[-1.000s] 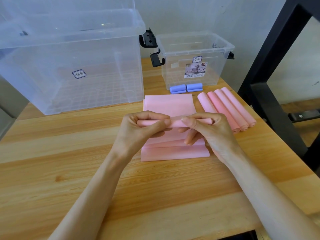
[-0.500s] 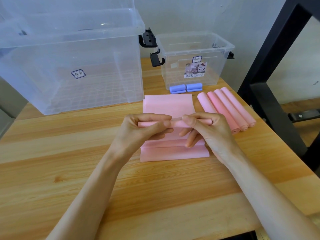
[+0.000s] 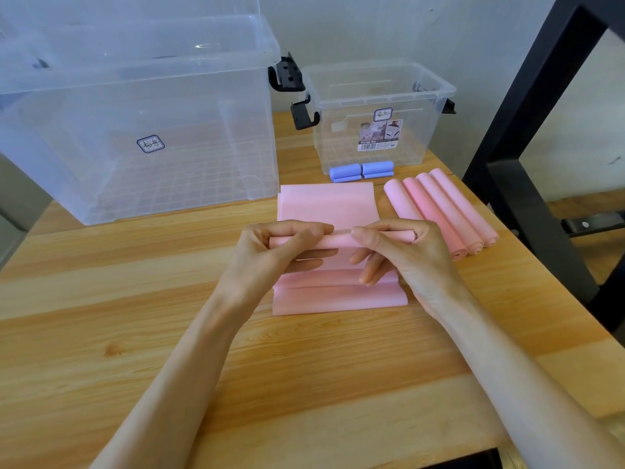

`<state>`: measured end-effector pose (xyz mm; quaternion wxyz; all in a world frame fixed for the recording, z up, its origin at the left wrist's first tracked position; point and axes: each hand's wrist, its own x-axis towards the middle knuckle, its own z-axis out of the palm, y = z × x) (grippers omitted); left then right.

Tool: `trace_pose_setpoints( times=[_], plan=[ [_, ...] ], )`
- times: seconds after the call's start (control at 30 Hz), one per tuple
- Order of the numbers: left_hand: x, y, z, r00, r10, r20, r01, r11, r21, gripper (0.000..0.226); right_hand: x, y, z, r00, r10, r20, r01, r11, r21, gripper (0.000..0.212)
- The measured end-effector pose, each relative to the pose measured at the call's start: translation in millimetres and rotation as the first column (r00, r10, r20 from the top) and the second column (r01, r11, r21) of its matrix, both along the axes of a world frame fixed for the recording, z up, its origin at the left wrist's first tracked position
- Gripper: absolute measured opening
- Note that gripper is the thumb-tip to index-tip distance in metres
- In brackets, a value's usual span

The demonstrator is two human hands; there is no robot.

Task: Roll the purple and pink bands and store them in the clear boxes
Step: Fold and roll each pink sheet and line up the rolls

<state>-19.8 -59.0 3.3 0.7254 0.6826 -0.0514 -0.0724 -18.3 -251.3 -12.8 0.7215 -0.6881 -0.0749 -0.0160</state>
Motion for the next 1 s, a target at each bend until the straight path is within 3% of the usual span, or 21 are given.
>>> trace_pose_setpoints(
  times=[0.37, 0.6, 1.0],
  plan=[
    [-0.3, -4.9, -2.6, 0.997, 0.082, 0.005, -0.082, 0.995, 0.055, 0.015, -0.6, 0.4, 1.4, 1.000, 0.023, -0.016, -0.023, 1.000, 0.005, 0.025],
    [0.6, -0.6, -0.7, 0.999, -0.022, -0.050, 0.021, 1.000, -0.018, 0.027, -0.8, 0.7, 1.2, 0.999, -0.035, -0.017, 0.035, 0.999, 0.005, 0.027],
    [-0.5, -4.5, -0.3, 0.998, 0.056, -0.019, -0.055, 0.996, 0.067, 0.018, -1.1, 1.6, 1.8, 1.000, 0.006, 0.009, -0.006, 1.000, 0.001, 0.021]
  ],
)
